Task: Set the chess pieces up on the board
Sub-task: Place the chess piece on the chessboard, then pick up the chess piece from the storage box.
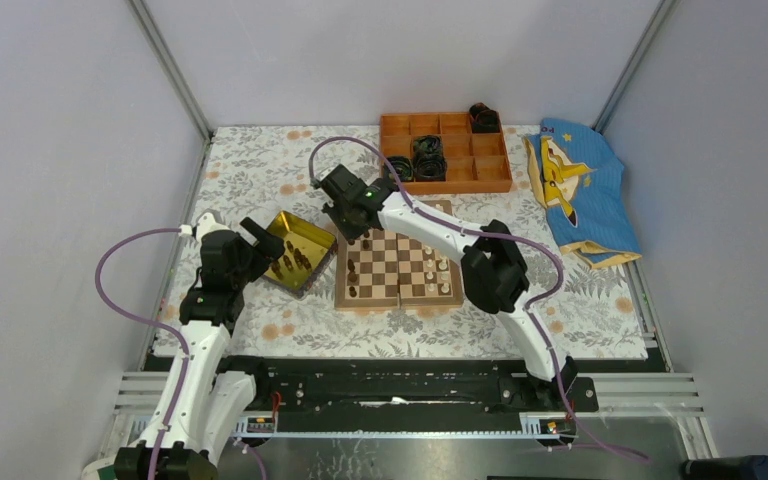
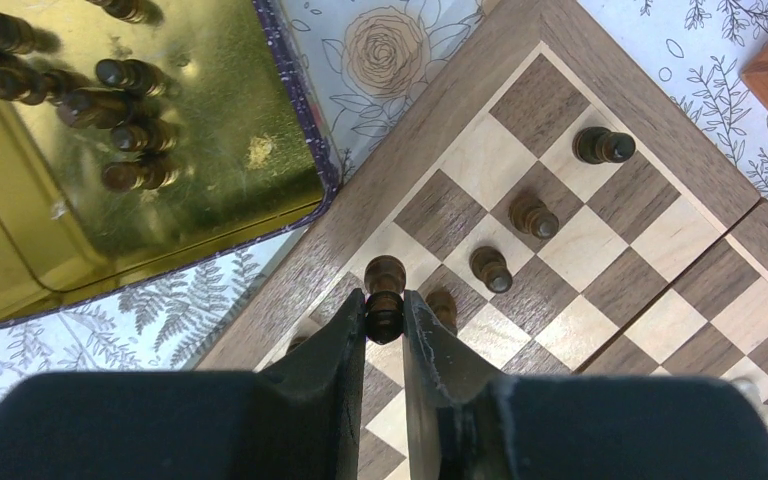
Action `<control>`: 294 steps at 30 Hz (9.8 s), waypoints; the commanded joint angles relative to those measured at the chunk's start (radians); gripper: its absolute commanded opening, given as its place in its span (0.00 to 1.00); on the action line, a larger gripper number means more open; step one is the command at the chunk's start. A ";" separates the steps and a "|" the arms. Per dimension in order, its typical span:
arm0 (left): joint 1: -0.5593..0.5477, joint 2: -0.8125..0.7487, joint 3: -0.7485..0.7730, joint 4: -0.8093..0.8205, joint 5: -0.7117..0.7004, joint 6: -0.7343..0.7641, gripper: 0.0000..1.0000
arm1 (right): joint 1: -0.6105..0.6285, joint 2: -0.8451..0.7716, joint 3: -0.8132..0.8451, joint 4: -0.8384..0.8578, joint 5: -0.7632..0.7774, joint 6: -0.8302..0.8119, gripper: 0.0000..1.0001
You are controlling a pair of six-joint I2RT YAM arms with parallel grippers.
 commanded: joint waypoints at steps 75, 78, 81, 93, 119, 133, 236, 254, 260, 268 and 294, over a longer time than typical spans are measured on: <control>-0.004 0.004 -0.007 0.058 0.018 0.004 0.93 | -0.024 0.006 0.031 -0.041 -0.013 -0.025 0.03; -0.005 0.004 -0.007 0.058 0.017 0.004 0.93 | -0.024 0.001 0.026 -0.042 -0.017 -0.023 0.02; -0.004 0.003 -0.007 0.058 0.017 0.004 0.93 | -0.024 -0.009 0.020 -0.041 -0.022 -0.024 0.01; -0.004 0.005 -0.006 0.058 0.014 0.004 0.93 | -0.018 -0.029 0.006 -0.047 -0.029 -0.027 0.00; -0.004 0.012 -0.006 0.061 0.021 0.004 0.94 | -0.017 -0.006 0.017 -0.050 -0.037 -0.037 0.33; -0.004 0.008 -0.006 0.061 0.019 0.004 0.94 | -0.017 -0.025 0.028 -0.046 -0.036 -0.048 0.35; -0.028 0.534 0.265 -0.137 -0.163 0.336 0.50 | -0.070 -0.447 -0.480 0.453 -0.064 -0.022 0.42; -0.046 0.643 0.292 -0.147 -0.150 0.341 0.48 | -0.079 -0.448 -0.501 0.469 -0.080 -0.018 0.41; -0.046 0.674 0.298 -0.141 -0.152 0.344 0.47 | -0.079 -0.447 -0.501 0.472 -0.082 -0.019 0.40; -0.046 0.694 0.302 -0.128 -0.150 0.341 0.41 | -0.081 -0.448 -0.510 0.475 -0.082 -0.021 0.39; -0.051 0.560 0.284 -0.124 -0.173 0.325 0.13 | -0.084 -0.469 -0.521 0.476 -0.072 -0.028 0.37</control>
